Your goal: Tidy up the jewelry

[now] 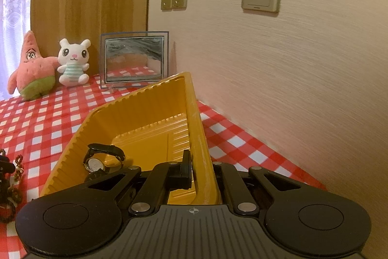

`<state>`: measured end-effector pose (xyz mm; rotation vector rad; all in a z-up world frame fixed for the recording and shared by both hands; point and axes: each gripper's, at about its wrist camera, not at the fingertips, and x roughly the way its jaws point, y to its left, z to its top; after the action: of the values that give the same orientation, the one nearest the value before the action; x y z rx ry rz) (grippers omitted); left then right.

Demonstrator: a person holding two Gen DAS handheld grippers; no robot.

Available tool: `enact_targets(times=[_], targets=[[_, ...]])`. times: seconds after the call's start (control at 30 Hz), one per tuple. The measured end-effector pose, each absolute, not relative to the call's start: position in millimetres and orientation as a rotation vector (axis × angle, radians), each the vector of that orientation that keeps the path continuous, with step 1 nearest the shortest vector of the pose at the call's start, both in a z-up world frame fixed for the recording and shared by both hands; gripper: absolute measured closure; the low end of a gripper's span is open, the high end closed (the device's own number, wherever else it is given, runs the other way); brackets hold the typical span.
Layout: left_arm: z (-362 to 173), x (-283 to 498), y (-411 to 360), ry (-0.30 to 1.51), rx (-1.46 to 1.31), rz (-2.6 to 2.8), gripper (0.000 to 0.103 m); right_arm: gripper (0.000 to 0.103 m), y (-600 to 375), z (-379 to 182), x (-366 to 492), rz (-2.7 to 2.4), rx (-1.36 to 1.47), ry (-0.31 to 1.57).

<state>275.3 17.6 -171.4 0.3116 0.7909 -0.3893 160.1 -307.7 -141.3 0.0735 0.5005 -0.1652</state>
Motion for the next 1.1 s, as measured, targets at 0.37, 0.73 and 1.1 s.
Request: enact_targets(times=[0.37, 0.73, 1.1], targets=[[-177, 286, 17, 0.805, 0.322, -0.414, 0.096, 0.099, -299, -142, 182, -0.131, 0.064, 0.497], [-171, 280, 22, 0.802, 0.308, -0.431, 0.098, 0.099, -300, -145, 186, -0.125, 0.066, 0.500], [-147, 266, 45, 0.803, 0.224, -0.412, 0.098, 0.099, -299, -146, 186, -0.117, 0.062, 0.496]])
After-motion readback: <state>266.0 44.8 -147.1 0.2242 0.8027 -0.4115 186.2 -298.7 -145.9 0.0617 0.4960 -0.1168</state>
